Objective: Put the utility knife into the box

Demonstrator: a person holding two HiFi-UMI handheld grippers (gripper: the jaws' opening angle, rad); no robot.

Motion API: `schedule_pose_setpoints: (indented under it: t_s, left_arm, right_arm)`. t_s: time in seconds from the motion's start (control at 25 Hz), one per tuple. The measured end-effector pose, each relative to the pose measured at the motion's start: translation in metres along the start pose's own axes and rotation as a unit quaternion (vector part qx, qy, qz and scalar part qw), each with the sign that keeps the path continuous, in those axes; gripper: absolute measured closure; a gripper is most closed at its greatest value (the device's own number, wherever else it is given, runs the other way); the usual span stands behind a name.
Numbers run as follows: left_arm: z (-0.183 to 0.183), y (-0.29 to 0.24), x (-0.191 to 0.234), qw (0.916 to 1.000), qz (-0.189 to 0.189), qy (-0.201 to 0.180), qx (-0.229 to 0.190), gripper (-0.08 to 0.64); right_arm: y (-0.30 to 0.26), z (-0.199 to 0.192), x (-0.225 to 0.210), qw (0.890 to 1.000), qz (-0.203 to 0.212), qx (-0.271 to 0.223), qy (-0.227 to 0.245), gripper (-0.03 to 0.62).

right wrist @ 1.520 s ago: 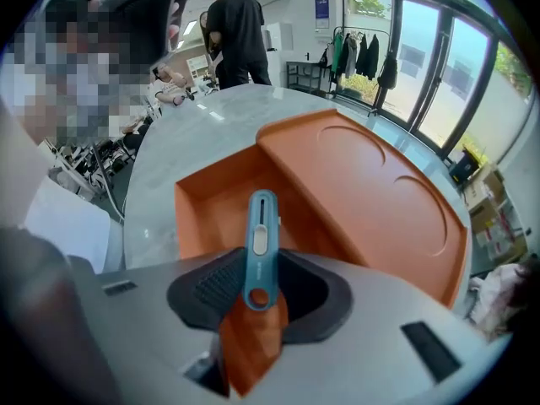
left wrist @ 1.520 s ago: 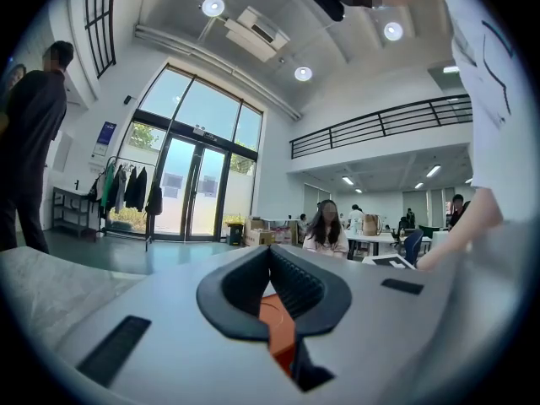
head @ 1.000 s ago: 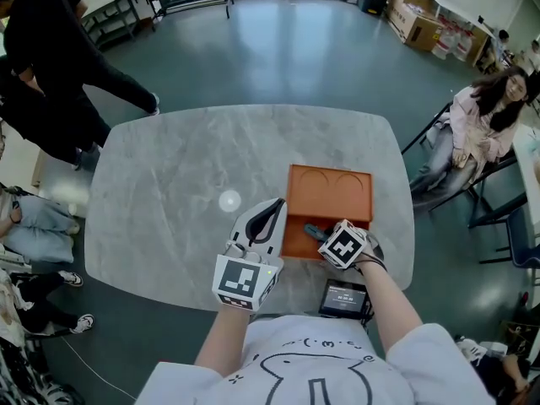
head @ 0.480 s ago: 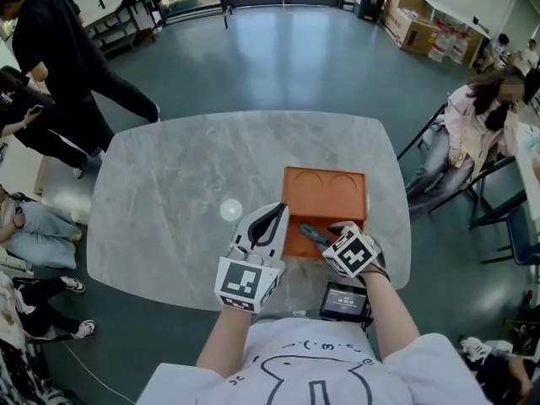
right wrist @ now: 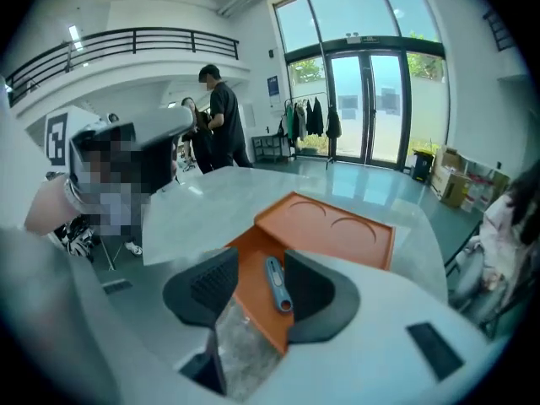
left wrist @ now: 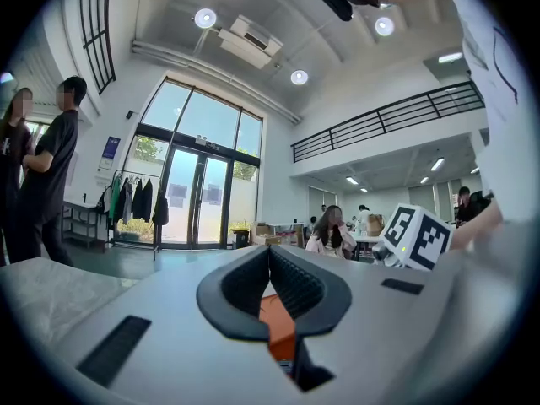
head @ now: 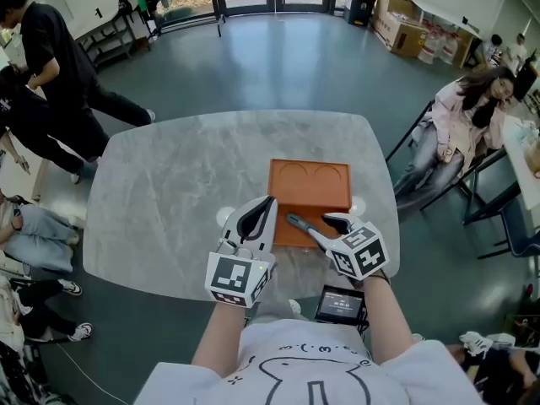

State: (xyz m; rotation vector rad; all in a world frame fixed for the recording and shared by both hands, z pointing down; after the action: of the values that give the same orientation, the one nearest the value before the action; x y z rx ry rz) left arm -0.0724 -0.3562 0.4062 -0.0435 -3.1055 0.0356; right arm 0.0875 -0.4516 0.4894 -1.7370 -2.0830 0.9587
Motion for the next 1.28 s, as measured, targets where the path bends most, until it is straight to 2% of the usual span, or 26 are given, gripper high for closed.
schedule_pose_setpoints:
  t_s: [0.24,0.56,0.8,1.04,1.28]
  left_arm:
    - [0.007,0.011,-0.001,1.0000,-0.001,-0.004,-0.008,0.545]
    - [0.020,0.018,0.002,0.9990,-0.035,-0.015,-0.023,0.545]
    - [0.029,0.025,0.006,0.9973,-0.060,-0.023,-0.035,0.545]
    - [0.043,0.040,0.003,0.9943,-0.089,-0.030,-0.050,0.545]
    - [0.048,0.050,-0.006,0.9923,-0.102,-0.035,-0.060,0.545]
  right_arm:
    - [0.031,0.017,0.022,0.997,-0.002,-0.077,0.006,0.502]
    - [0.065,0.034,0.051,0.985,-0.054,-0.167,0.006,0.580]
    - [0.085,0.047,0.076,0.970,-0.092,-0.226,0.015,0.583]
    - [0.105,0.058,0.107,0.955,-0.114,-0.273,0.027,0.583]
    - [0.116,0.052,0.124,0.949,-0.126,-0.285,0.044,0.583]
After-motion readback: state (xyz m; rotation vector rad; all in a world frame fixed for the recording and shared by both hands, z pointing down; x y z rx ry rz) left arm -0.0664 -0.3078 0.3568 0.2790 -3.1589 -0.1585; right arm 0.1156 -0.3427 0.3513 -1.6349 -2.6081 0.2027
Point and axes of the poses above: the fingertips, and each gripper's own axes: y backward along the fingers, x to its left, z out of its top, the point moved 8 cm from there along y, backward along the fingers, and after that the axes turned 8 degrees about z, right-handed, at the moved point
